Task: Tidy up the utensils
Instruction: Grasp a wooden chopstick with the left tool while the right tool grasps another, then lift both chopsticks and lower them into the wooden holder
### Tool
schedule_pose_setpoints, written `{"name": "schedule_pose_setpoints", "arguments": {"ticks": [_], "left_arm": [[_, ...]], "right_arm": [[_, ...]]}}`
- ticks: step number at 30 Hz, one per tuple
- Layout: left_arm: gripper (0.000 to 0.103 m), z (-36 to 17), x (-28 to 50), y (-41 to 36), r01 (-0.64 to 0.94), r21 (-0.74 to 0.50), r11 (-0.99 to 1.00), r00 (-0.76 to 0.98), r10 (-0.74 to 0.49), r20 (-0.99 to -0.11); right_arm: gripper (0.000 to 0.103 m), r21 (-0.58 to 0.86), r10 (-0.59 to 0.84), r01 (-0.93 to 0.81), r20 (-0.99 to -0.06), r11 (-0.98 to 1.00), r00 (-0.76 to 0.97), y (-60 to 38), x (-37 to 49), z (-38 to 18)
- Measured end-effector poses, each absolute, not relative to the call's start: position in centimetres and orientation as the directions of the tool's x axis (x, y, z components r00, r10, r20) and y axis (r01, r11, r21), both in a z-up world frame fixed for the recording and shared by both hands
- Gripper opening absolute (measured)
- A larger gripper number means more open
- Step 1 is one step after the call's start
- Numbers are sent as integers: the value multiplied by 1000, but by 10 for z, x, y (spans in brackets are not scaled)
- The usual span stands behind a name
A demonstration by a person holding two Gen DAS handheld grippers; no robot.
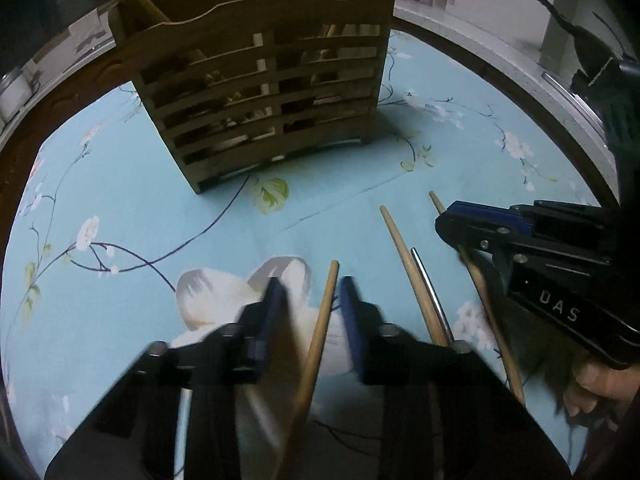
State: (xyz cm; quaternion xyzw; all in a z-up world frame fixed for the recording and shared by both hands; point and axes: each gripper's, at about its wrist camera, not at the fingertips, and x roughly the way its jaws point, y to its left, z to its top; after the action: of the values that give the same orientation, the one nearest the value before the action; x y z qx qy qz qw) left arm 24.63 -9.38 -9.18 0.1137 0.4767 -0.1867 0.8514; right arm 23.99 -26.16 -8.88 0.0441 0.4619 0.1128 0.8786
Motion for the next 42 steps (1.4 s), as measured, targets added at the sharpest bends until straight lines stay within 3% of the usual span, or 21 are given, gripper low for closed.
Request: {"name": "schedule_pose_setpoints", "arguments": {"ticks": [1,8,13,17,30,42], "left_arm": [[6,-92,247,-91,424,13,906,474,-209,-855],[4,-73,239,-58,378,-83,922,473,-269,-839],[4,-25,215,-19,335,-237,912,533,-391,-750],[4,12,197,-2,326,-273,905,595,-421,-685],[4,73,147,29,334,-306,892,700,-451,-553],[4,106,141,34,341,-288,895,771,-442,-458]], "right_arm": [[11,175,235,-159,-802,972,550,-260,240,-89],[6,208,268,-170,-790,963,552,-258,232,-79],[5,254,329,-210,-707,944,626,-262,204,-33],[5,258,353,-241,-640,935,683,-265,183,5],[5,240,364,-279,-484,930,796,-275,143,85],[5,239,369,-290,-429,927,825,-277,146,107]]}}
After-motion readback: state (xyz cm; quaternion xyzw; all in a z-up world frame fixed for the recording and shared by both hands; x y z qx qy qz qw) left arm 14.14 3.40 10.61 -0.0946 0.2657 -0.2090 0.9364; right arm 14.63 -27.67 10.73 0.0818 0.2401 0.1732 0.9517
